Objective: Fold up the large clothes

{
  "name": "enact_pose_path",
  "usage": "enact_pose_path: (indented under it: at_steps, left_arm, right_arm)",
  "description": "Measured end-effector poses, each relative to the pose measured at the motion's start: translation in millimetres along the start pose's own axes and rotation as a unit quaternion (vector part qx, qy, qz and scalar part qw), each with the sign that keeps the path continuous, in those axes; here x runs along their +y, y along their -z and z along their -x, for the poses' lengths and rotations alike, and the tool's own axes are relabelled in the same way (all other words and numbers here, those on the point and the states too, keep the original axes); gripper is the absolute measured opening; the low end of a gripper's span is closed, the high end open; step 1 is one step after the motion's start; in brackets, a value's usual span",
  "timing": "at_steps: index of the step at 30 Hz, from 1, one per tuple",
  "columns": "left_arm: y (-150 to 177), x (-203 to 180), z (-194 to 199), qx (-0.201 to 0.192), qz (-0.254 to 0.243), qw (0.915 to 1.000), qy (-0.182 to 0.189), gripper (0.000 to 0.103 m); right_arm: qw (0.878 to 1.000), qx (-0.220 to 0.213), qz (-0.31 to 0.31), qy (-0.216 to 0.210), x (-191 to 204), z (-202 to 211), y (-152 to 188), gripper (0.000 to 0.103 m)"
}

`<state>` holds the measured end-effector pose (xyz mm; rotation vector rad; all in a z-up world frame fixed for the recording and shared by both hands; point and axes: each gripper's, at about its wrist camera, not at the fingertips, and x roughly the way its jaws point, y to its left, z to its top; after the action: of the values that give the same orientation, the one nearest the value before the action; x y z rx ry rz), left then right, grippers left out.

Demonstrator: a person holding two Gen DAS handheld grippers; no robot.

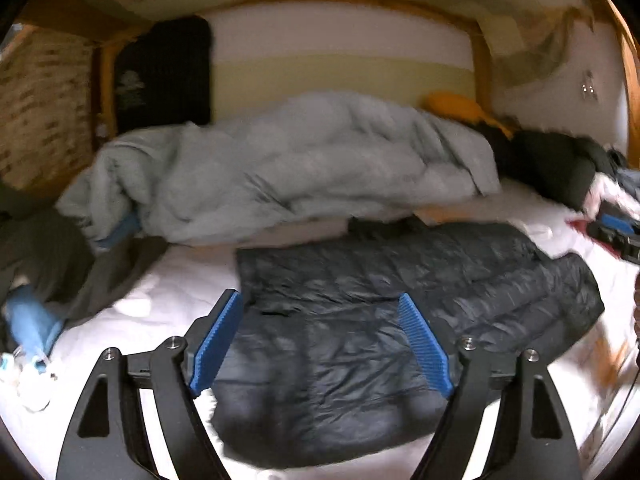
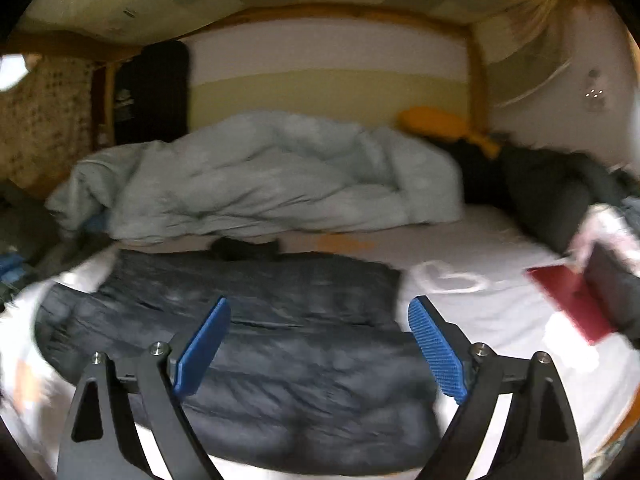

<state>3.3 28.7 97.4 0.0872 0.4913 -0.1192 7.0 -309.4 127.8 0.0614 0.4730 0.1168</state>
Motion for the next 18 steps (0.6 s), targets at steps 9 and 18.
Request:
enact_pose_path:
  at_steps: [9, 18]
  left_arm:
    - [18, -14, -70, 0.096, 0.021, 0.9952, -0.001, 0.081]
    - [65, 19, -130, 0.155, 0.083, 0.9841, 0.025, 0.085]
  right_arm:
    - [0.988, 0.153, 0.004, 0.035, 0, -109, 34, 0.091]
    - [0.971, 0.237, -0.026, -0.027, -34, -160, 77, 0.095]
